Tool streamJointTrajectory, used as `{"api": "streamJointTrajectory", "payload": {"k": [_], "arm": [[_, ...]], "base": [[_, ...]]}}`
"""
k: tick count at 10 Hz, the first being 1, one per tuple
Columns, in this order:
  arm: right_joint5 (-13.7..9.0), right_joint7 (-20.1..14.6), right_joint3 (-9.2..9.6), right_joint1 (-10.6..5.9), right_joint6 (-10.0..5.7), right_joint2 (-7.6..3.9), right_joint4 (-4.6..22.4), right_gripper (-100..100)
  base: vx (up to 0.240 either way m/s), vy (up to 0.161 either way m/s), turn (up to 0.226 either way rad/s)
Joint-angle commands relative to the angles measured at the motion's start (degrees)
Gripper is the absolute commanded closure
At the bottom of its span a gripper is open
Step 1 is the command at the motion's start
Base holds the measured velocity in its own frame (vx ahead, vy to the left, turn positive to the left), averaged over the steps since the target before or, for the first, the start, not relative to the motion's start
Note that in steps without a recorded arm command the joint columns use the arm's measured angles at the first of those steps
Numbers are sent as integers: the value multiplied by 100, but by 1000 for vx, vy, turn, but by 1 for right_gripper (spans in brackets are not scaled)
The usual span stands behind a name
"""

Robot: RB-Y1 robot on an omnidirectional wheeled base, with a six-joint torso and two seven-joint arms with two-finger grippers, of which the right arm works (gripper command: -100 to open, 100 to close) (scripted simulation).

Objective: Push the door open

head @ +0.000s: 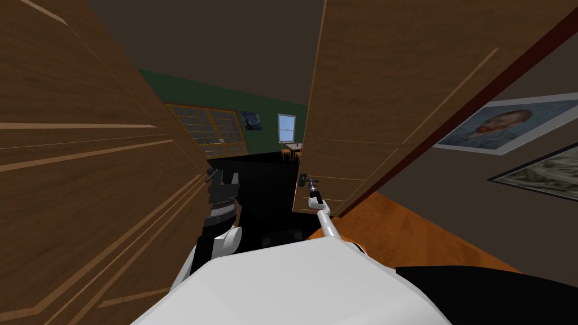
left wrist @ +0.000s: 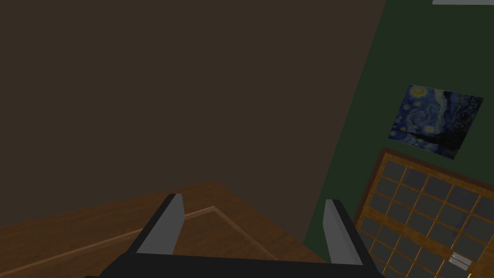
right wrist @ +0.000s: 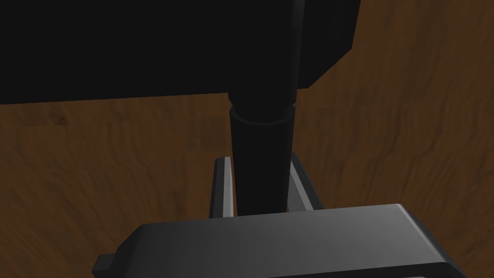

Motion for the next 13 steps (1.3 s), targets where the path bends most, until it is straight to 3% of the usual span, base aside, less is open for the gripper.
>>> {"api": "streamJointTrajectory", "payload": {"k": [1, 5, 13], "arm": [[-8, 7, -36, -29, -11, 33, 3, 100], [-47, 39, -254, 8, -12, -142, -10, 100], [-132, 137, -734, 57, -3, -303, -53, 100]], "base": [[138, 84, -54], [137, 29, -45], [187, 42, -45]]}}
